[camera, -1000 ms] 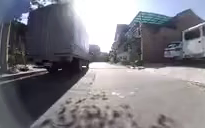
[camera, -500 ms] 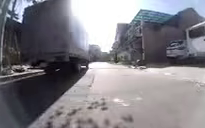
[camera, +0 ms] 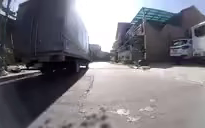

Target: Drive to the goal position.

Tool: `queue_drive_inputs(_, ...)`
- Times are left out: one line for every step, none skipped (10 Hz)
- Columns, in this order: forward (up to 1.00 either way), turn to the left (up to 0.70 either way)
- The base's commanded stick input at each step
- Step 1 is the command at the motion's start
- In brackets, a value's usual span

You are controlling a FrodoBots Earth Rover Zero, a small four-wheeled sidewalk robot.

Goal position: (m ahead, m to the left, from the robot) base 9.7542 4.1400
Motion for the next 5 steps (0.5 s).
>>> queue_drive_inputs(0.70,0.00)
queue_drive_inputs(0.70,0.00)
queue_drive_inputs(0.70,0.00)
queue_drive_inputs(0.70,0.00)
queue_drive_inputs(0.70,0.00)
